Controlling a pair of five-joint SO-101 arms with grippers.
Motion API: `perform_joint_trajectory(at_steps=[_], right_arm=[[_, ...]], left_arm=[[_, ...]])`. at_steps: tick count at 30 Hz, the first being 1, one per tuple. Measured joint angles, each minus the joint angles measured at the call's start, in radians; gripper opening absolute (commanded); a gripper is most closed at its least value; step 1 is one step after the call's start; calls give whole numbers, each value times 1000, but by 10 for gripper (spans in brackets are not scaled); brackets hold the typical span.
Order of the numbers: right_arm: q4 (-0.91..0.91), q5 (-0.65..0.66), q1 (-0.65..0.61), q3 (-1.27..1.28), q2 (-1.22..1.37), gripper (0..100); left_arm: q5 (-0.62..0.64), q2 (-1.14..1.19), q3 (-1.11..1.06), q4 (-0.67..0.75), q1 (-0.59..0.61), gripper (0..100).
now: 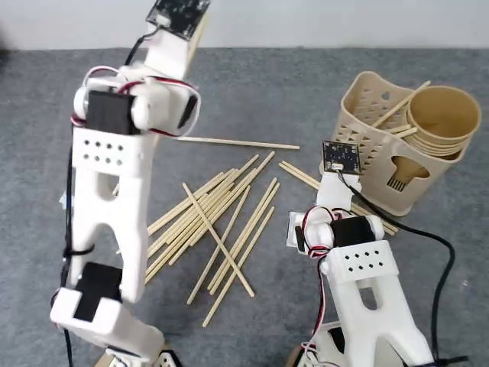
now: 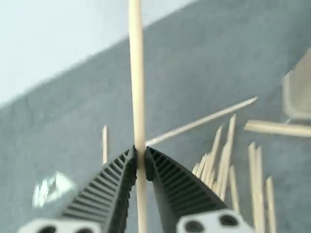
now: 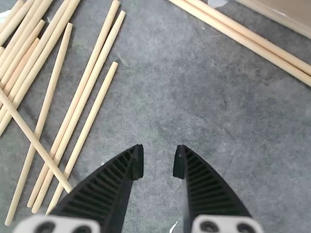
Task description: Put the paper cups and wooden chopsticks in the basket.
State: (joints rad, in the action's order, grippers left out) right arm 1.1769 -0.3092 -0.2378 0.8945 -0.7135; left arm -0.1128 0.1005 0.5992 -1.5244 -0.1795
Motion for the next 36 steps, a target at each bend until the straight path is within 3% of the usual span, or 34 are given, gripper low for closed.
perform_joint_trajectory(at_steps=[6,12,20,29,32,36], right_arm=[[0,0,0,0,0,121],[0,0,0,0,0,121],[0,0,0,0,0,121],[0,0,0,0,0,121],[0,0,0,0,0,121],[0,0,0,0,0,121]], left_arm=[[247,-3,2,121,-91,13],[446,-3,2,397,-114,13],[649,-3,-48,760,-258,13],[677,-3,-410,1300,-376,13],[618,12,-511,1490,-405,13],[560,86,-535,1605,-439,13]])
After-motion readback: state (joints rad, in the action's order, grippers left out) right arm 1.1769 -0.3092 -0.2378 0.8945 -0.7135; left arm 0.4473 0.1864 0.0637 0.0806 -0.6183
